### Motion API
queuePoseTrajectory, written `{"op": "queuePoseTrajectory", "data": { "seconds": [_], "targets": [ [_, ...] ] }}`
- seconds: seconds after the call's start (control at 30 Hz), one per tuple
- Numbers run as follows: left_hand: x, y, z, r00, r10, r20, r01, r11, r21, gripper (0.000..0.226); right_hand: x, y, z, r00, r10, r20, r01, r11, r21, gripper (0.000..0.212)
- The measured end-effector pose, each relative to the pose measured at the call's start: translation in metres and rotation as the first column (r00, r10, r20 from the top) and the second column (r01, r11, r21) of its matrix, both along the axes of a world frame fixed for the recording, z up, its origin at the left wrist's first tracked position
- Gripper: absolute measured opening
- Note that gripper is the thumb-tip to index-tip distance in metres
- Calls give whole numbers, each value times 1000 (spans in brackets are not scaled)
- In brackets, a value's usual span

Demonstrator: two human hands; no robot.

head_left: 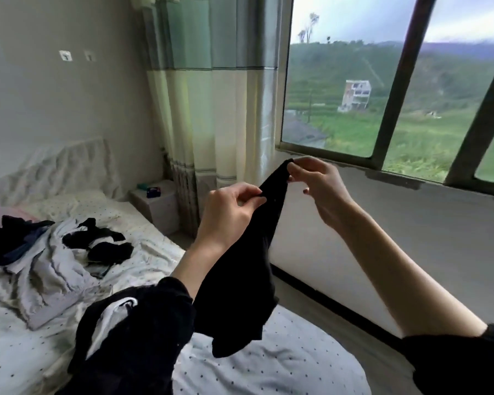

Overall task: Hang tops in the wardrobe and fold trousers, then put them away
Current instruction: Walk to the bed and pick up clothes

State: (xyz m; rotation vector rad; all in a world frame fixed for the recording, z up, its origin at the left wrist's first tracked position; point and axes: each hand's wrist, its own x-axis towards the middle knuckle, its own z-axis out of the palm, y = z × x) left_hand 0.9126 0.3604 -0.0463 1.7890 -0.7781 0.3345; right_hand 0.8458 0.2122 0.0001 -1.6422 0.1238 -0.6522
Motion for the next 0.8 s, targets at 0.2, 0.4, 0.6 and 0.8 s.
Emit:
{"op": "queuePoseTrajectory", "data": {
  "seconds": [0.2, 0.4, 0.6, 0.8],
  "targets": [
    [-59, -87, -1, 969, -219, -114, 226, 973, 52, 11, -94, -75, -2, 981, -172, -87, 159, 978, -135, 19],
    [-146, -169, -9, 903, -428, -26, 428, 897, 110, 11, -200, -139, -8, 923, -366, -122, 361, 930, -66, 16],
    [-224, -220, -22, 815, -579, 24, 565, 803, 191, 13, -295, -166, -25, 832, -534, -149, 525, 845, -101, 19],
    [-305, -253, -35, 674, -738, -17, 726, 659, 195, 11, -389, -180, -42, 728, -658, -194, 660, 749, -62, 17]
  ]
}}
